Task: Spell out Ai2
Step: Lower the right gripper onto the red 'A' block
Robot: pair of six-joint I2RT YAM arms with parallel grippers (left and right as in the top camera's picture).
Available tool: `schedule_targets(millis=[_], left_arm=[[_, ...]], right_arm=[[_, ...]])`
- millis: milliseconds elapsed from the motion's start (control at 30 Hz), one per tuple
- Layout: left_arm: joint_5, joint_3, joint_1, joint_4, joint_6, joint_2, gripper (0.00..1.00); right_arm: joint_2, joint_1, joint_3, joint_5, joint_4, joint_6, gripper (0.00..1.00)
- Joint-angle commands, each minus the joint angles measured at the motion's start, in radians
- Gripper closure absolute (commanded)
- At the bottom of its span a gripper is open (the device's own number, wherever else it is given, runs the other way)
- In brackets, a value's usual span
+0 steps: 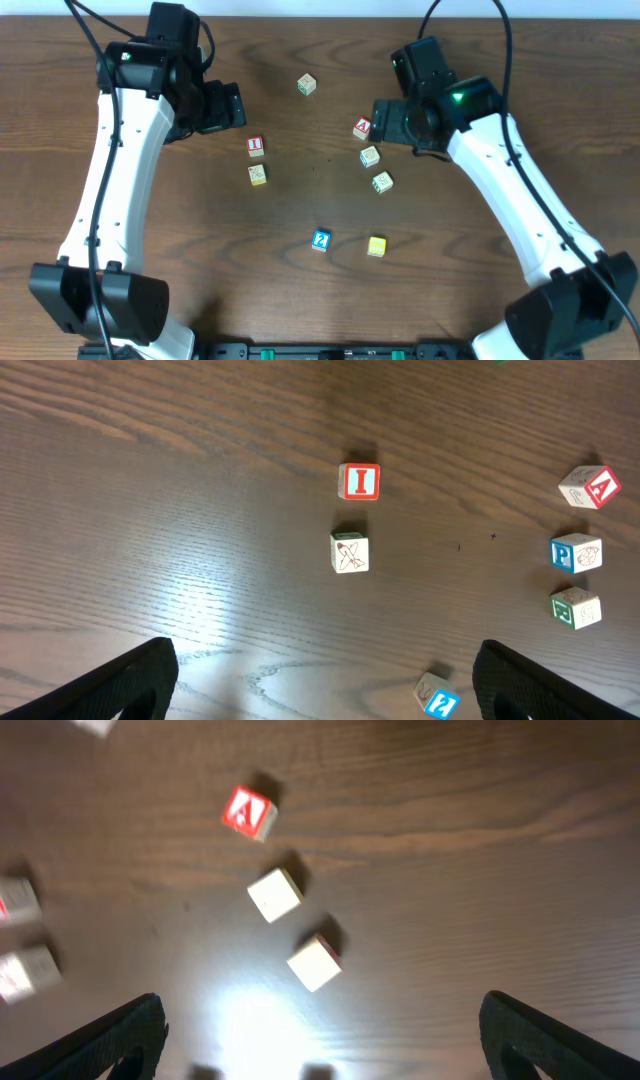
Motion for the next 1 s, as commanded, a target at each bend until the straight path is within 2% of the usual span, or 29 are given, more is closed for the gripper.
schedule_targets(millis=[0, 167, 433, 667, 967], left_arm=[[0.003, 0.018, 0.002, -0.005, 0.0, -0.002, 0.04], [0.01, 0.018, 0.002, -0.005, -0.004, -0.002, 0.05], [0.01, 0.018, 0.002, -0.007, -0.004, -0.002, 0.04], [0.01, 0.018, 0.002, -0.006, -0.004, -0.002, 0.05], [0.01, 0.018, 0.002, -0.006, -0.004, -0.002, 0.05]], right_arm=[[0.037, -0.005, 0.031, 0.021, 0.019, 0.192, 0.01], [0.156, -0.014, 0.128, -0.06, 0.059, 0.23, 0.01], [0.435, -0.013, 0.494, -0.076, -0.098, 0.273, 0.01], [0.542, -0.013, 0.517, -0.156, -0.089, 0.343, 0.01], [0.661, -0.011, 0.517, -0.163, -0.089, 0.342, 0.01]])
